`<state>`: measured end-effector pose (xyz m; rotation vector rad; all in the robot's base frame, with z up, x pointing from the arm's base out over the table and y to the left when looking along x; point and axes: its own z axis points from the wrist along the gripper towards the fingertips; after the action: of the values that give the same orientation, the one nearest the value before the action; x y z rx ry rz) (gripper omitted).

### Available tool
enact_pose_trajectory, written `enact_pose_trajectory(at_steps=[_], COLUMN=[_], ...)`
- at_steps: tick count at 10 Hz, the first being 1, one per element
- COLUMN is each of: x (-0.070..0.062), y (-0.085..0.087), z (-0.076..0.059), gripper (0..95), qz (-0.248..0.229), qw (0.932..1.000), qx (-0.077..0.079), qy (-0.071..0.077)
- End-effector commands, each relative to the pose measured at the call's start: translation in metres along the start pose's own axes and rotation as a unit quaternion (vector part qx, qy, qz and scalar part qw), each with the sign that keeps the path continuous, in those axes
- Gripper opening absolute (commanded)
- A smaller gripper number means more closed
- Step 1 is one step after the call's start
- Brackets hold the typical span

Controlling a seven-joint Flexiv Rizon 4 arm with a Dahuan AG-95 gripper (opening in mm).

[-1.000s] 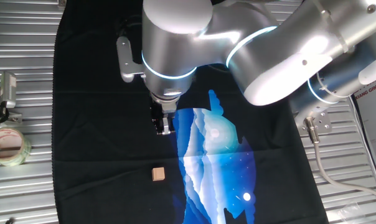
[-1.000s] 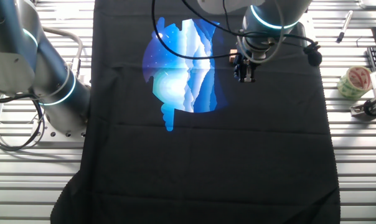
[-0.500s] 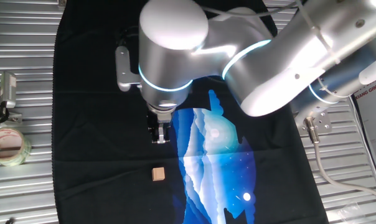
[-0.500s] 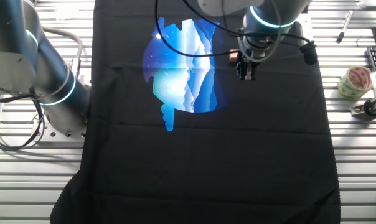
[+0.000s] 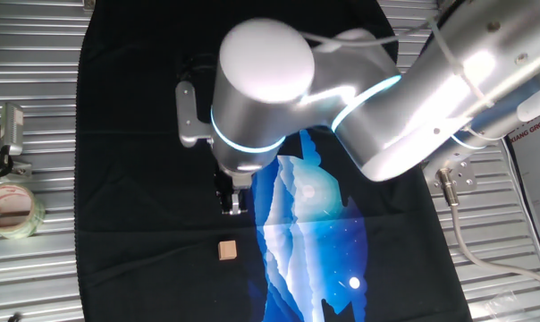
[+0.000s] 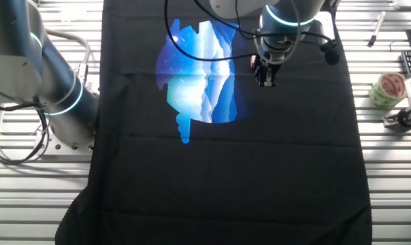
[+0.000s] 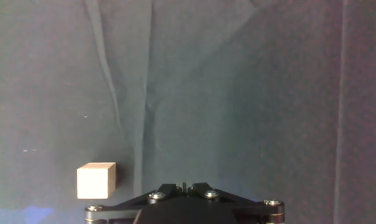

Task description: Approach and touch the side of the small block

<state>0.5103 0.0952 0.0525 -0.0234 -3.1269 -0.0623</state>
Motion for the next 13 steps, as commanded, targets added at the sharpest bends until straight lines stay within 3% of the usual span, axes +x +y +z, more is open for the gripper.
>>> enact_pose_trajectory(at_steps=[1, 7, 13], x=[0.000, 0.000, -0.001], y=[0.002, 0.011, 0.022], z=[0.001, 0.010, 0.016], gripper=[0.0, 0.0, 0.0], qz=[0.010, 0.030, 0.039], qw=[1.0000, 0.9995, 0.9992], qx=[0.002, 0.001, 0.000], qy=[0.000, -0.011, -0.012])
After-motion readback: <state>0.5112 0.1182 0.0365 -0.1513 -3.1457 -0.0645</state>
